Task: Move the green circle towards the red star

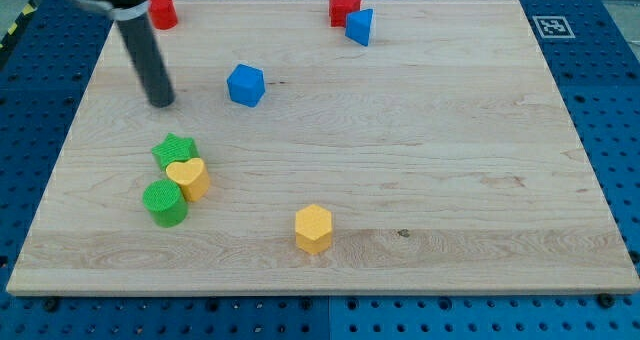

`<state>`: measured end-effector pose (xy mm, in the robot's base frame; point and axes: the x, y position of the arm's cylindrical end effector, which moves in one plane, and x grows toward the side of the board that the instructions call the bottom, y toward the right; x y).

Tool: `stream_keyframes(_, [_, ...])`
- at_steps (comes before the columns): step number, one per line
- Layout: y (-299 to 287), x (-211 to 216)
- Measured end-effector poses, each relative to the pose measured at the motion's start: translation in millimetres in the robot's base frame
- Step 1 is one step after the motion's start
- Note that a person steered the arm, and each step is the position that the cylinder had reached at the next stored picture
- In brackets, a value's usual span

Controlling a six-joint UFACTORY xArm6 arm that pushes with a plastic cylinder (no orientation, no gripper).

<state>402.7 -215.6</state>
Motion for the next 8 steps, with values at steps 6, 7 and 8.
stream_keyframes(6, [117, 152])
stream_keyframes(7, [141, 152])
stream_keyframes(8, [170, 150])
